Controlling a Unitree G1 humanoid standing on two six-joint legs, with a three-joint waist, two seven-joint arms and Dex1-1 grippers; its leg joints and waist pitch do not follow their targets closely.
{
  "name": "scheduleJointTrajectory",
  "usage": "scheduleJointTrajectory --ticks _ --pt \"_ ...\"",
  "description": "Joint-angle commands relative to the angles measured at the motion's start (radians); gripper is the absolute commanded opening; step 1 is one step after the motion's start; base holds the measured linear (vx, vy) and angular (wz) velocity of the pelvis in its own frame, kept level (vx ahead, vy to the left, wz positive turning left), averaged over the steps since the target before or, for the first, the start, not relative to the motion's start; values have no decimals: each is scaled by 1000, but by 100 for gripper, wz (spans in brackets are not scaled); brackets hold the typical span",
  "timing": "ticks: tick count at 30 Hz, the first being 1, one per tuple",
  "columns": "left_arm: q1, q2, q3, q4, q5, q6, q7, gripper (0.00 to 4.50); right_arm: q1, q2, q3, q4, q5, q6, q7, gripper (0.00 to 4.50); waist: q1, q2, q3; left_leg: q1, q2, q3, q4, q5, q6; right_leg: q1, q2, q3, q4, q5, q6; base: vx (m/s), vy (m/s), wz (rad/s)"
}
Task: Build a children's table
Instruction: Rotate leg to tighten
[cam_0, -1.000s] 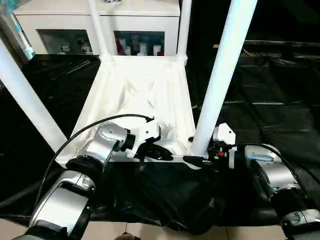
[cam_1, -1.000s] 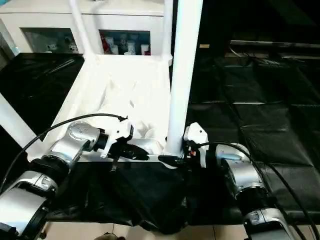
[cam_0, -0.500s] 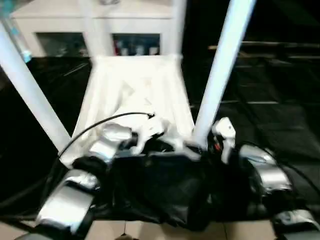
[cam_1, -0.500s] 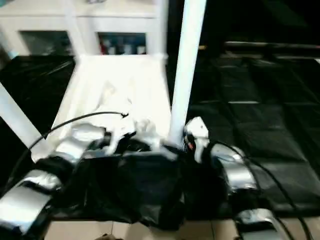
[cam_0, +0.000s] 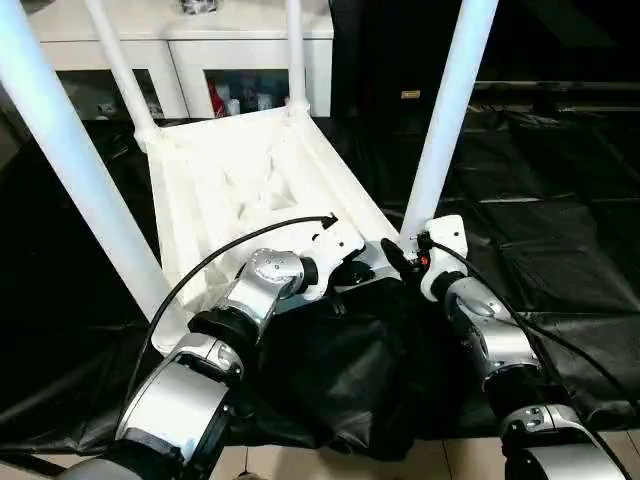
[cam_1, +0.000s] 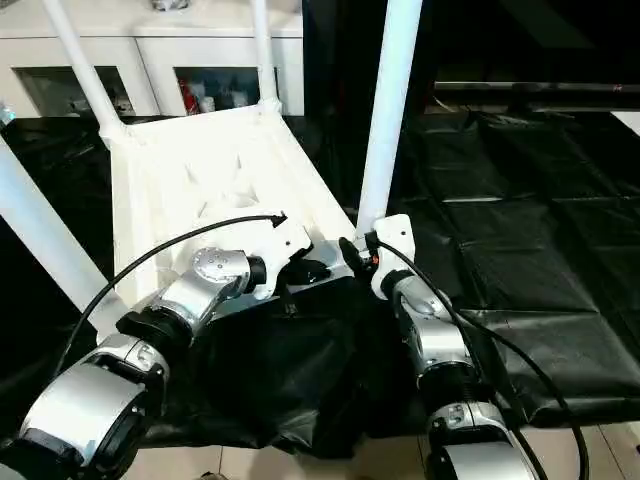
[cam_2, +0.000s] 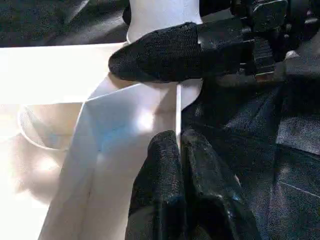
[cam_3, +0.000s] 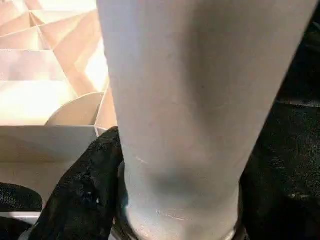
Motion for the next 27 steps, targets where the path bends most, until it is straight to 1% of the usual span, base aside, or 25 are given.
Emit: scheduleJointTrajectory --ticks 1,2,3,4,6,7,9,10,11,12,13,14,15,16,18,19,22,23,24,27 --pt "-9 -36 -15 2 -11 -30 -9 0 8 39 86 9 -9 -2 109 342 1 -11 -60 18 65 -40 -72 -198 72 45 -85 50 -77 -187 -224 0 0 0" --pt "-8 -34 -15 1 -10 -33 -11 0 6 35 85 10 -11 -5 108 349 1 -11 -60 17 66 -40 -72 -191 76 45 -86 50 -76 -173 -228 0 0 0" --pt "-5 -27 -15 -1 -12 -37 -23 0 2 22 80 11 -9 -8 125 368 1 -12 -59 16 65 -39 -71 -181 84 46 -87 50 -75 -156 -234 0 0 0" --pt "-5 -25 -14 -1 -12 -38 -27 0 0 18 78 12 -9 -9 130 368 2 -12 -60 16 65 -39 -69 -177 90 47 -87 50 -75 -154 -237 0 0 0" --pt "6 -5 -18 -16 -17 -62 -91 0 3 -23 85 -9 5 -8 228 368 4 -13 -59 15 64 -39 -68 -184 98 49 -87 48 -77 -176 -235 0 0 0" --pt "6 -5 -18 -16 -17 -62 -91 0 3 -23 85 -9 5 -8 228 368 4 -13 -59 14 65 -39 -69 -181 100 49 -88 49 -76 -174 -235 0 0 0" --pt "26 24 -26 -50 -36 -80 -209 0 22 -81 105 -53 35 1 382 368 6 -13 -59 14 66 -38 -68 -173 106 49 -86 48 -75 -166 -236 0 0 0" --pt "32 35 -29 -61 -42 -82 -248 0 29 -102 112 -68 45 4 435 368 14 -12 -61 12 69 -37 -66 -156 116 52 -86 47 -70 -136 -242 0 0 0" --pt "36 42 -31 -68 -46 -83 -274 0 34 -116 117 -78 51 6 472 368 16 -10 -62 13 71 -36 -65 -144 123 52 -85 47 -66 -114 -247 0 0 0" --pt "49 71 -42 -93 -59 -97 -362 0 51 -163 130 -113 70 15 578 368 22 -12 -64 11 72 -35 -62 -125 138 53 -84 46 -60 -71 -255 0 0 0" --pt "52 78 -44 -99 -61 -100 -384 0 55 -175 132 -121 74 17 604 368 25 -11 -65 9 72 -34 -60 -113 155 51 -85 46 -55 -32 -265 0 0 0" --pt "59 103 -50 -111 -66 -108 -433 0 64 -212 136 -139 85 19 669 368 29 -11 -65 10 74 -34 -59 -116 160 49 -87 45 -54 -27 -271 0 0 0" --pt "60 110 -48 -111 -70 -110 -451 0 65 -222 134 -140 88 17 690 368 29 -13 -64 11 74 -34 -60 -127 157 48 -86 45 -57 -45 -271 0 0 0" --pt "60 117 -47 -111 -73 -104 -467 0 66 -232 133 -144 94 21 711 368 31 -11 -64 13 75 -34 -60 -132 152 46 -86 45 -56 -57 -271 0 0 0" --pt "62 144 -47 -113 -78 -98 -520 0 75 -260 136 -158 109 27 771 368 35 -12 -61 14 76 -34 -64 -155 130 44 -86 45 -62 -115 -264 0 0 0" --pt "62 149 -47 -114 -78 -97 -529 0 76 -264 137 -160 110 27 780 368 37 -11 -62 15 76 -34 -64 -156 125 45 -87 45 -62 -120 -263 0 0 0" --pt "66 166 -46 -120 -80 -95 -560 0 80 -278 141 -166 116 40 812 368 43 -12 -63 16 76 -34 -63 -149 115 44 -87 47 -60 -112 -261 0 0 0" --pt "68 174 -45 -125 -81 -92 -570 0 81 -284 144 -166 118 42 826 354 47 -14 -63 16 76 -34 -63 -143 116 44 -88 47 -59 -105 -261 0 0 0" --pt "69 176 -44 -126 -81 -92 -573 0 82 -286 145 -166 119 42 831 354 48 -14 -63 16 76 -34 -63 -138 118 44 -88 47 -58 -99 -261 0 0 0" --pt "68 186 -39 -127 -84 -94 -584 0 77 -282 146 -146 112 21 834 326 50 -15 -65 13 75 -34 -61 -115 123 45 -89 46 -54 -77 -261 0 0 0"
